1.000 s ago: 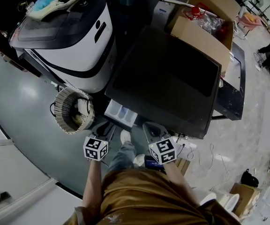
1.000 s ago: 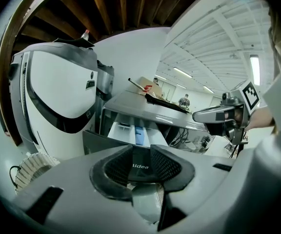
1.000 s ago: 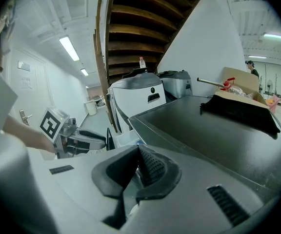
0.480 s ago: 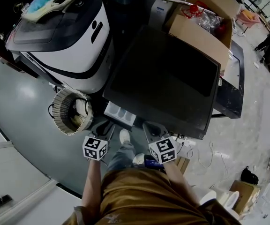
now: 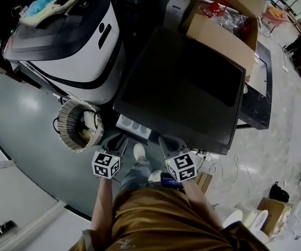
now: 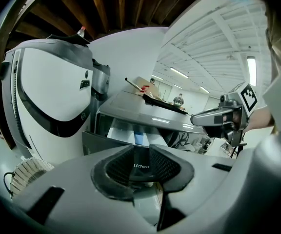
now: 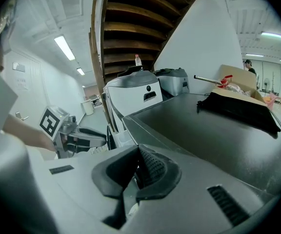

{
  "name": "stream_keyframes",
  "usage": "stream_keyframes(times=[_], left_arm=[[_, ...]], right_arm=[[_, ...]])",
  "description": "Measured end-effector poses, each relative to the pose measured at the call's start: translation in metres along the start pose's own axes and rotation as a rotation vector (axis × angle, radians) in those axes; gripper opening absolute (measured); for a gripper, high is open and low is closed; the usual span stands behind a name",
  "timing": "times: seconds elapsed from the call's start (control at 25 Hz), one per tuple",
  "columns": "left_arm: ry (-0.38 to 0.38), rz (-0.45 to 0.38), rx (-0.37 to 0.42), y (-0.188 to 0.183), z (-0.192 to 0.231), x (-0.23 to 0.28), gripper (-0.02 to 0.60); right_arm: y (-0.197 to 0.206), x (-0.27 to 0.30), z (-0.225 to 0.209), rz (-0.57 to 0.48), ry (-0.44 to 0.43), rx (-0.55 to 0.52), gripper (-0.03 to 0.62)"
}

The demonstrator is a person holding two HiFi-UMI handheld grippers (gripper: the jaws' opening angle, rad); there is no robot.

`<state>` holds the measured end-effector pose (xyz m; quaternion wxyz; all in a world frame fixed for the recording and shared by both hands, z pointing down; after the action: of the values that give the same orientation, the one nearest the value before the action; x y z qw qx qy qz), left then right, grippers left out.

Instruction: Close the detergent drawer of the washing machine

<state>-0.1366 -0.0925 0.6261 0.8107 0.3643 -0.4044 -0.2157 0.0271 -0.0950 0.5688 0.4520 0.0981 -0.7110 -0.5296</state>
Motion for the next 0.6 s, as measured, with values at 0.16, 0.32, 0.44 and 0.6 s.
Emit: stream_keyframes(times=[0.16, 0.32, 0.44, 0.6], left_arm=[[0.005, 0.0, 0.003, -0.003, 0.0, 0.003, 0.117], [0.009, 0.004, 0.007, -0.006, 0.002, 0.007, 0.114], [0.013, 0.005, 0.007, -0.008, 0.002, 0.01, 0.109], [0.02, 0.002, 0.008, -0.011, 0.003, 0.014, 0.104]], right_arm=[[0.001, 0.0, -0.001, 0.003, 0.005, 0.006, 0.012], [0.001, 0.001, -0.006, 0.004, 0.014, 0.014, 0.012], [0.002, 0.001, -0.008, 0.007, 0.018, 0.021, 0.012], [0.002, 0.003, -0.012, 0.006, 0.026, 0.026, 0.012]])
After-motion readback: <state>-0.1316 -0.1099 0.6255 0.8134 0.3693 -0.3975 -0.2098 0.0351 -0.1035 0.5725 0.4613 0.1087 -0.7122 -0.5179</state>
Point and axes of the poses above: the fingertips, and each gripper's own axes: x forward along the fingers, z to its left, y out of its underside, the point moved 2 cm from there along -x, backward along the fingers, and after that the axes turned 8 degrees about -x, right-handed, at the moved point
